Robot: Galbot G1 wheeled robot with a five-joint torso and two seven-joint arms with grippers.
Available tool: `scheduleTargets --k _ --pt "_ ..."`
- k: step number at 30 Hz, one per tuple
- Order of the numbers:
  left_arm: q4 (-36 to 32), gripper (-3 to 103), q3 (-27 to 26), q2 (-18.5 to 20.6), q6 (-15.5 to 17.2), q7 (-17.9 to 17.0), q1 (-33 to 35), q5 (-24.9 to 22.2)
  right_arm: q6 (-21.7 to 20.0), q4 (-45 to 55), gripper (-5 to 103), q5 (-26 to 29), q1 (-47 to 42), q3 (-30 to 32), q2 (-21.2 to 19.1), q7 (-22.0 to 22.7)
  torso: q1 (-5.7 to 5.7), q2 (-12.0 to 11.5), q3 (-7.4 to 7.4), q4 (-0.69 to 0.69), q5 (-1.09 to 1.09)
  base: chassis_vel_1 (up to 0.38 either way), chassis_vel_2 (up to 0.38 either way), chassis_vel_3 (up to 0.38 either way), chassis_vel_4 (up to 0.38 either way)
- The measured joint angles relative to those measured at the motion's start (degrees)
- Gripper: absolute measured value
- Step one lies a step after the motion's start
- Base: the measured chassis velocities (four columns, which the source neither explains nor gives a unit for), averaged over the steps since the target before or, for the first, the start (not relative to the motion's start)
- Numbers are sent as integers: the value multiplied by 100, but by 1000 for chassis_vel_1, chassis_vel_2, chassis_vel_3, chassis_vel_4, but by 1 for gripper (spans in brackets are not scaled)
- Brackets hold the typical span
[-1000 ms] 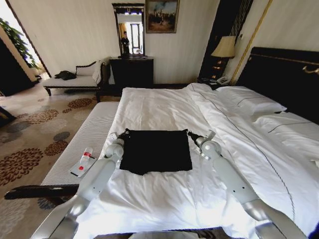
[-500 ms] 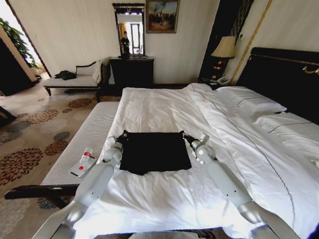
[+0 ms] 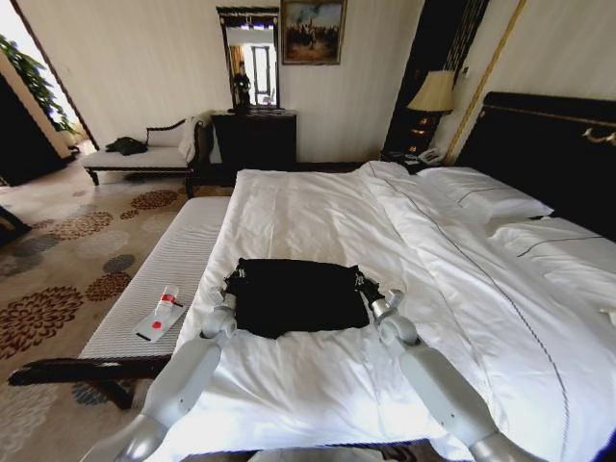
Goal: Fold the clothes on the bed.
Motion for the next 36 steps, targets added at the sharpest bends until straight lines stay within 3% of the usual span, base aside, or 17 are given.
scheduleTargets --k 7,28,36 --pt "-673 1 -25 248 10 -14 407 7 161 612 0 -410 -478 187 -65 -50 0 0 0 -2 -1 0 0 0 0" --pt "-1225 1 -61 870 -27 90 1095 6 130 1050 0 -317 -1520 582 -154 -26 1 0 1 -2 -1 0 0 0 0" --pt "-1390 1 158 1471 -38 265 1133 -13 69 1317 0 -240 -1782 735 -259 18 1 -1 0 -2 -2 0 0 0 0"
